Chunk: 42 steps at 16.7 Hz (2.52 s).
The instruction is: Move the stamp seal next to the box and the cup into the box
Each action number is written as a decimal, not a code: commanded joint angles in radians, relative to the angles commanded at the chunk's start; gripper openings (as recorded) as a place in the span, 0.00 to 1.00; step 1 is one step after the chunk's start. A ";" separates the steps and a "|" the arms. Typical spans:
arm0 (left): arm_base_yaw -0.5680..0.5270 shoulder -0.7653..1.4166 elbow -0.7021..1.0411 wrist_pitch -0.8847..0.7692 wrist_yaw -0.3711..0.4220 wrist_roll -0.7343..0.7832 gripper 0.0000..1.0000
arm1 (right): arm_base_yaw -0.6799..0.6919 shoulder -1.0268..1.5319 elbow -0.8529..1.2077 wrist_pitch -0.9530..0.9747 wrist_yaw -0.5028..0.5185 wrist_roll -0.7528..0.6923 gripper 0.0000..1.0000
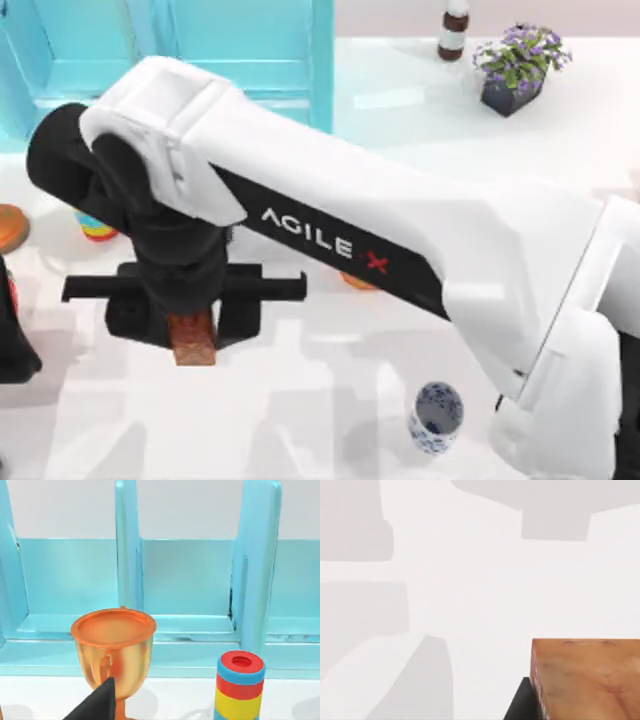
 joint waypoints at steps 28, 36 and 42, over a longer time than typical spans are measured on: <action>0.000 0.000 0.000 0.000 0.000 0.000 1.00 | -0.619 -0.566 -0.809 0.207 -0.007 -0.630 0.00; 0.000 0.000 0.000 0.000 0.000 0.000 1.00 | -0.859 -0.640 -0.883 0.204 -0.009 -0.871 0.00; 0.000 0.000 0.000 0.000 0.000 0.000 1.00 | -0.856 -0.631 -0.927 0.257 -0.007 -0.868 0.00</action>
